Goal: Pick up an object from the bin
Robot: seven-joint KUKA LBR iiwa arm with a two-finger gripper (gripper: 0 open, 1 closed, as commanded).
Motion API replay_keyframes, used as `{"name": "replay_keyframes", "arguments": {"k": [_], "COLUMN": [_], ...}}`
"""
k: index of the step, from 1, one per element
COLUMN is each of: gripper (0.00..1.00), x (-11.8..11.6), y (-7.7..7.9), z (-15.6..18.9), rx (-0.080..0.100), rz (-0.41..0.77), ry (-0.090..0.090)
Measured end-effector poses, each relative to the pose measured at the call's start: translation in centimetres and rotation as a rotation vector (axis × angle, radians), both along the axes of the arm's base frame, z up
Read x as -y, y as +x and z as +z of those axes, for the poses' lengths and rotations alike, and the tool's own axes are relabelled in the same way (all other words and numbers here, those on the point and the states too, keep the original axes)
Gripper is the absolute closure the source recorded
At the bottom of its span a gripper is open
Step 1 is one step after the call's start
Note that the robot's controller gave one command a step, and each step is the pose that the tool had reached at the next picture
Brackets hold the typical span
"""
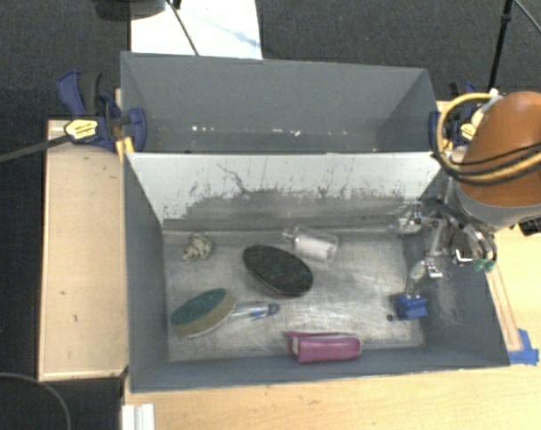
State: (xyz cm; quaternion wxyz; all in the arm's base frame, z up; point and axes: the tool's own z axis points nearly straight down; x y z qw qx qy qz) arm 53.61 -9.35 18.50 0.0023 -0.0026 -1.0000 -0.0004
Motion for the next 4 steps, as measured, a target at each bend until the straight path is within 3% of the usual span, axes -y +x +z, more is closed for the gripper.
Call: {"name": "replay_keyframes", "arguments": {"k": [1, 2, 3, 4], "gripper": [0.00, 1.00, 1.00, 1.00], "x": [4.8, 4.8, 3.3, 3.6], "y": [-2.9, -2.7, -3.1, -3.6], "z": [-11.4, -11.2, 6.2, -3.6], "rx": [0.010, 0.015, 0.015, 0.001], "rz": [-0.346, -0.338, -0.382, -0.165], "ry": [-0.002, -0.002, -0.002, 0.000]}}
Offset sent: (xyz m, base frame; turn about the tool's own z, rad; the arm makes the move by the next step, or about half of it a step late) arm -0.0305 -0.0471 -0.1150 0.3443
